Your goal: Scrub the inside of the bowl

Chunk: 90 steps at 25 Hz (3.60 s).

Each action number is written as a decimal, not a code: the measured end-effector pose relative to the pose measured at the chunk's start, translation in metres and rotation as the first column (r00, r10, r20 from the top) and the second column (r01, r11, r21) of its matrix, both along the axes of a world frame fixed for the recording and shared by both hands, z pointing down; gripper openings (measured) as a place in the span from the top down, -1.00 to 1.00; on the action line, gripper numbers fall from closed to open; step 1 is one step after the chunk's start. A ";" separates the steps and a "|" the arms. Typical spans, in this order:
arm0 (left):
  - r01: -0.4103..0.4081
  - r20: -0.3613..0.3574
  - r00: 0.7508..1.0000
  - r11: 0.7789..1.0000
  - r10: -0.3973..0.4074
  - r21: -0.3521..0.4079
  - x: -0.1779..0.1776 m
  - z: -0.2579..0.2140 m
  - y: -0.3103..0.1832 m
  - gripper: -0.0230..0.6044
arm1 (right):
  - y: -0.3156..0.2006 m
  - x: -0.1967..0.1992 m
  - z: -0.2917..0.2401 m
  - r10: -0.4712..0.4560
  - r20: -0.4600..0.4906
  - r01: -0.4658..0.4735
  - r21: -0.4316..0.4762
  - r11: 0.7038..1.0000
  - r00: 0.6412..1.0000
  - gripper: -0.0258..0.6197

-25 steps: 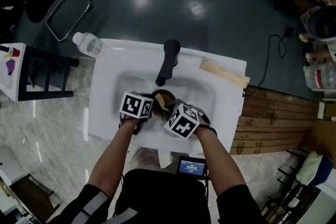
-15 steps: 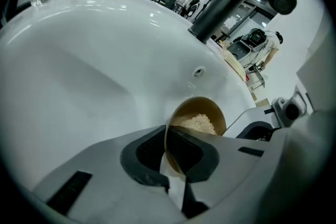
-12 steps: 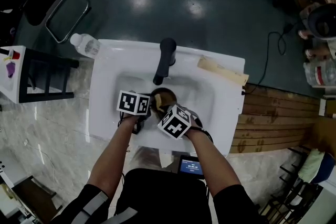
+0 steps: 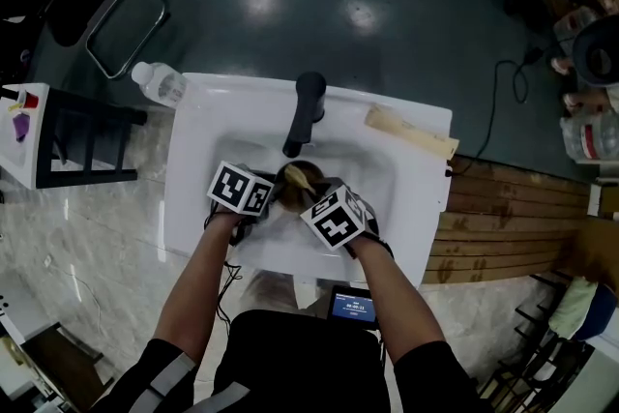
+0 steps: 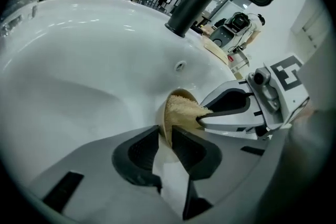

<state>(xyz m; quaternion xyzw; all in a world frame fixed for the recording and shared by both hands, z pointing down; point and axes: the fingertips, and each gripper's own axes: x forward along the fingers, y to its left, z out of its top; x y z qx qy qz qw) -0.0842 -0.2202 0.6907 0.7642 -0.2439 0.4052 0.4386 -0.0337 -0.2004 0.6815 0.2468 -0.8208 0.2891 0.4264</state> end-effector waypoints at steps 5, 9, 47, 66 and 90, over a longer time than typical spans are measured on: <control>-0.026 -0.018 0.999 1.000 0.026 -0.014 -0.004 -0.003 0.002 0.68 | -0.007 0.005 0.001 0.041 -0.023 -0.040 0.022 0.999 0.999 0.79; -0.023 0.022 0.999 0.999 0.024 -0.025 -0.006 0.005 0.004 0.68 | -0.003 0.000 -0.001 0.031 -0.001 -0.031 0.019 0.999 1.000 0.79; 0.027 0.050 0.998 1.000 -0.026 -0.012 -0.002 0.003 -0.005 0.89 | -0.015 0.025 -0.008 -0.137 -0.139 0.158 0.157 0.975 0.981 0.79; 0.070 0.050 0.996 0.997 -0.069 -0.034 -0.005 0.003 -0.005 0.89 | -0.022 -0.018 0.001 0.054 -0.045 -0.048 0.123 0.991 0.998 0.79; 0.068 0.074 0.995 0.998 -0.068 -0.006 -0.005 0.004 -0.012 0.90 | 0.037 -0.028 -0.003 -0.293 0.061 0.295 -0.033 0.955 0.954 0.79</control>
